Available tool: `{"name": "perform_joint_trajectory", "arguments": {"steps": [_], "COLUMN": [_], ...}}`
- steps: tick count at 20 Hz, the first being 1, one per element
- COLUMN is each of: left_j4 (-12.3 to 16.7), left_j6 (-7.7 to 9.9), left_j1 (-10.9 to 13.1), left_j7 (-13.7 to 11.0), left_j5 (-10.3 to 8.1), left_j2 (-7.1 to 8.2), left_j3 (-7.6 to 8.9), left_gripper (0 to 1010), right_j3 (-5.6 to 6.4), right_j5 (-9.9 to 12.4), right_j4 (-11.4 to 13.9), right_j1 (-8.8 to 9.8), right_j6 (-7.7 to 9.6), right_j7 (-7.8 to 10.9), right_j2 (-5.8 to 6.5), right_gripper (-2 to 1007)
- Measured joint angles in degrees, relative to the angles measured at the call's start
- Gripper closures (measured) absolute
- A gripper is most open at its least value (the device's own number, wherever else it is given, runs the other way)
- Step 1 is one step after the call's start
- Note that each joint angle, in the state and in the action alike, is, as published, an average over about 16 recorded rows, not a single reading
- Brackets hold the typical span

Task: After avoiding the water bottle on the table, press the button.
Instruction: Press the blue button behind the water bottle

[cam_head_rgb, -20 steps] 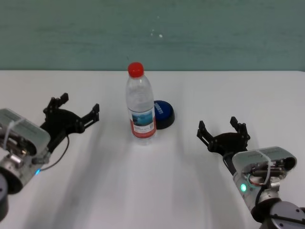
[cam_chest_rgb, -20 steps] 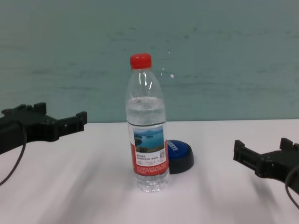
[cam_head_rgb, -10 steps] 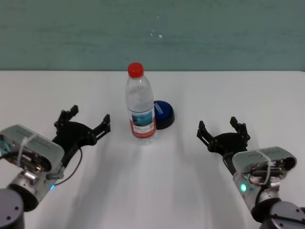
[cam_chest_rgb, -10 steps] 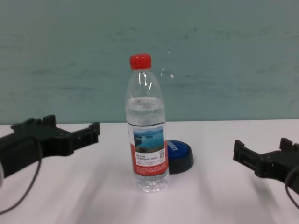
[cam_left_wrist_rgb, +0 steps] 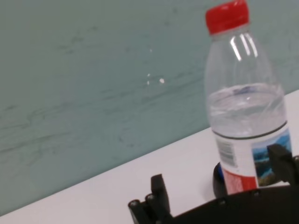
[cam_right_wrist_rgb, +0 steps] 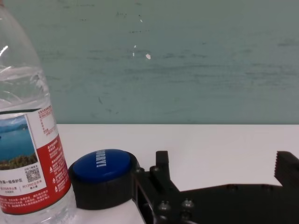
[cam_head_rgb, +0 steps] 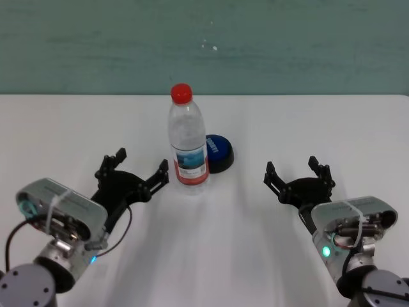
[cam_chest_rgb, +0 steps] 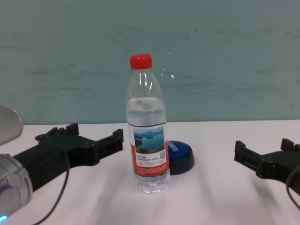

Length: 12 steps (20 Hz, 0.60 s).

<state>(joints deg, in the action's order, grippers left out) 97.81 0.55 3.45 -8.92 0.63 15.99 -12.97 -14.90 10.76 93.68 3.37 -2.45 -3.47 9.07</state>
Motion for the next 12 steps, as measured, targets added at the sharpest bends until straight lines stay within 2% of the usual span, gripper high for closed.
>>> {"name": "perform_joint_trajectory", "arguments": {"steps": [4,12], "left_j4": [1.1,4.8], "left_j6": [-0.49,-1.18], "left_j1": [1.7,6.5], "left_j7": [1.1,4.3], "left_j5": [1.38,4.65], "left_j2": [-1.83,-4.9], "left_j3": [-0.21,0.19], "left_gripper": [10,10], "right_j3": [0.0,0.0], "right_j5": [0.0,0.0], "right_j4": [0.0,0.0], "right_j1": [0.0,0.0], "right_j6": [0.0,0.0], "right_j7": [0.0,0.0], "right_j2": [0.0,0.0], "right_gripper": [1,1]}}
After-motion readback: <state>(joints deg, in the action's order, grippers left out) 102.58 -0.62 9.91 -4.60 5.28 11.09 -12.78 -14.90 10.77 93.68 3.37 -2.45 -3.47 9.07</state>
